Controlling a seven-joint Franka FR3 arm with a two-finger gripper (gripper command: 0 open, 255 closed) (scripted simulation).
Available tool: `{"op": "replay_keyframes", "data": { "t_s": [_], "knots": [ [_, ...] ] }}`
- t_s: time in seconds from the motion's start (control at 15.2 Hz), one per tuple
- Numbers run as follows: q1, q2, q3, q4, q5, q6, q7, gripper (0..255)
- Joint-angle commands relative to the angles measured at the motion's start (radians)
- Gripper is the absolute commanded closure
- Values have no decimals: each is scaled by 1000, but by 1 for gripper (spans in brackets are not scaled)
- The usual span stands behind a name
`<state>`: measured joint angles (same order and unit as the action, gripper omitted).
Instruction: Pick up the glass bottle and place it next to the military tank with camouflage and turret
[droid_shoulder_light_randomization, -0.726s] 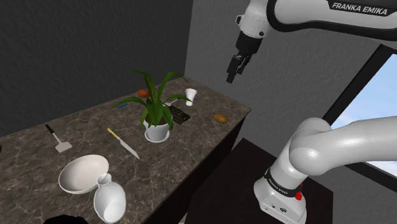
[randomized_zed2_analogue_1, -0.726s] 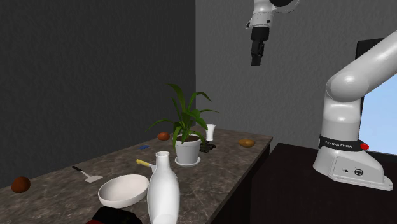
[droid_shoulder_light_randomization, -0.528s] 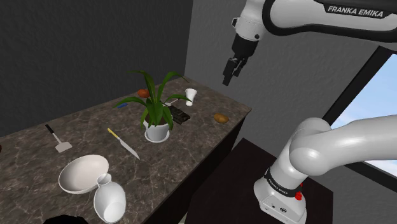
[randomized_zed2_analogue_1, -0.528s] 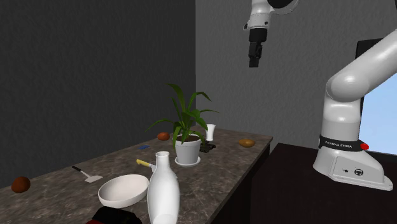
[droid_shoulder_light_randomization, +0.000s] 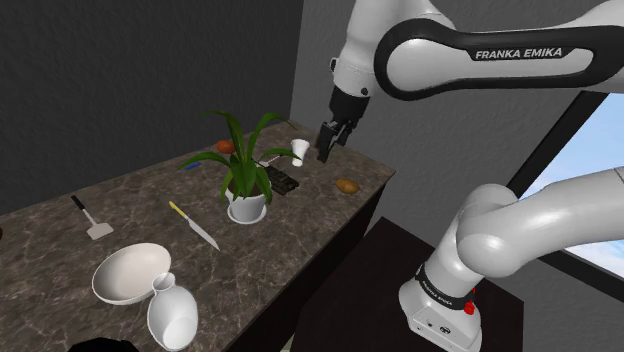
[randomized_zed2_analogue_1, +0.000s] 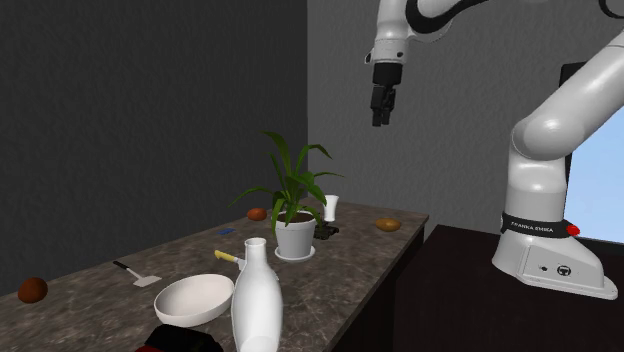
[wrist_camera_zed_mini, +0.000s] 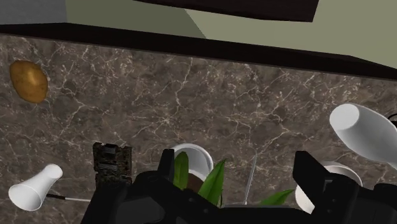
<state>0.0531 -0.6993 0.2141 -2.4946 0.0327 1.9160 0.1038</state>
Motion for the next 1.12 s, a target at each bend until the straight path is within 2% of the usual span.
{"op": "replay_keyframes", "data": {
  "t_s": [0.0,0.59,0.86,1.06],
  "knots": [
    [13,35,38,-9,19,47,41,0],
    [35,275,209,22,42,265,224,0],
    [27,410,289,69,5,352,325,0],
    [18,521,346,118,-53,407,415,0]
  ]
}}
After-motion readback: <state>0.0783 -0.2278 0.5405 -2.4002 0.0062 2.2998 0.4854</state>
